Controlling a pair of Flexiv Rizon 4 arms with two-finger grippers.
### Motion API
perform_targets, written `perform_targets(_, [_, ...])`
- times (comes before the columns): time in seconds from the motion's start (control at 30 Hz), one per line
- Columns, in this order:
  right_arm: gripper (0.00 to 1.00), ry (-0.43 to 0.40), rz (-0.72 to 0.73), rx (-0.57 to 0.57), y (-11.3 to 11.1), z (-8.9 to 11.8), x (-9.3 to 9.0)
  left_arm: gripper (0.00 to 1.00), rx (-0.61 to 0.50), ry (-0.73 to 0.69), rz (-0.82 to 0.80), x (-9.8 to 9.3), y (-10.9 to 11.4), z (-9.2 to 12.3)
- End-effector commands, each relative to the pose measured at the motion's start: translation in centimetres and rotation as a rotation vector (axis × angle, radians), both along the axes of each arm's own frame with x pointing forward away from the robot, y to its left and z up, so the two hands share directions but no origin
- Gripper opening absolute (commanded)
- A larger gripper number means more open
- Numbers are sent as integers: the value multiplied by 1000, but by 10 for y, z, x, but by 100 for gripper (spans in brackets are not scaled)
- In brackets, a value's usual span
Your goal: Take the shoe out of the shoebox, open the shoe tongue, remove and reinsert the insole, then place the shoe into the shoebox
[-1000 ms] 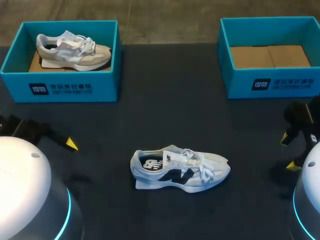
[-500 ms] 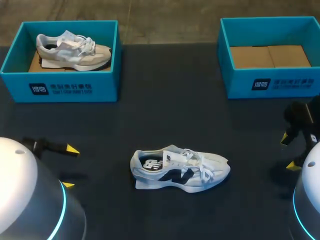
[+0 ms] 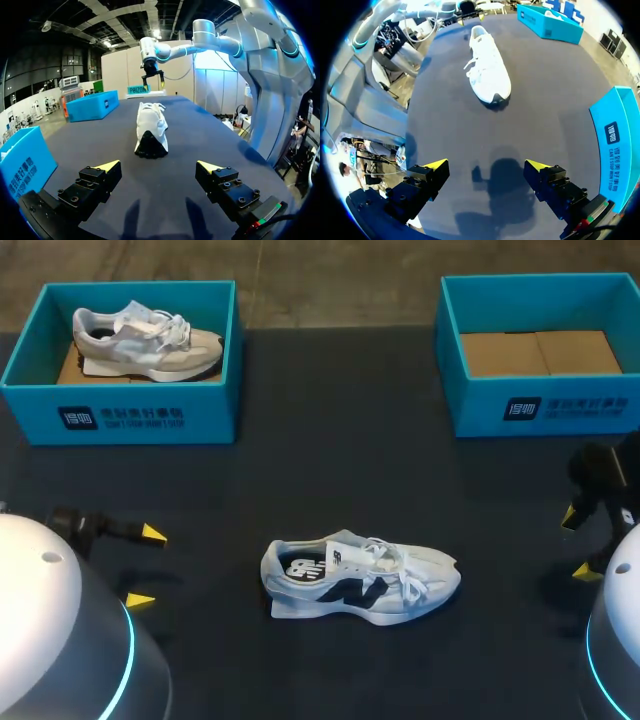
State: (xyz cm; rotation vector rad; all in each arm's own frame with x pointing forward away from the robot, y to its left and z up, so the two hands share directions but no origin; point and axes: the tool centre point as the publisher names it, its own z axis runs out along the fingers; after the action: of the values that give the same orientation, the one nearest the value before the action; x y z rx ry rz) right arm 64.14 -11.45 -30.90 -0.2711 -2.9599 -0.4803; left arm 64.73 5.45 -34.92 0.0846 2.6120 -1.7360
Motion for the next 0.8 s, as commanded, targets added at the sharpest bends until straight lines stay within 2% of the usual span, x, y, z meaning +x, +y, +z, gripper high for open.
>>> perform_targets(0.03, [100, -1, -1, -3, 0, 0, -1, 100, 1, -1, 1, 0, 0, 0])
perform_targets(0.13, [100, -1, -1, -3, 0, 0, -1, 100, 23, -14, 28, -7, -6, -12])
perform_targets(0.33, [100, -1, -1, -3, 0, 0, -1, 100, -30, 3, 102, -14, -26, -32])
perform_targets(0.47, [100, -1, -1, -3, 0, 0, -1, 100, -53, 20, 97, -21, -44, -33])
perform_targets(0.6, [100, -1, -1, -3, 0, 0, -1, 100, -57, 38, 65, -19, -56, -32])
perform_targets(0.8, [100, -1, -1, -3, 0, 0, -1, 100, -60, 60, 77, -11, -58, -31])
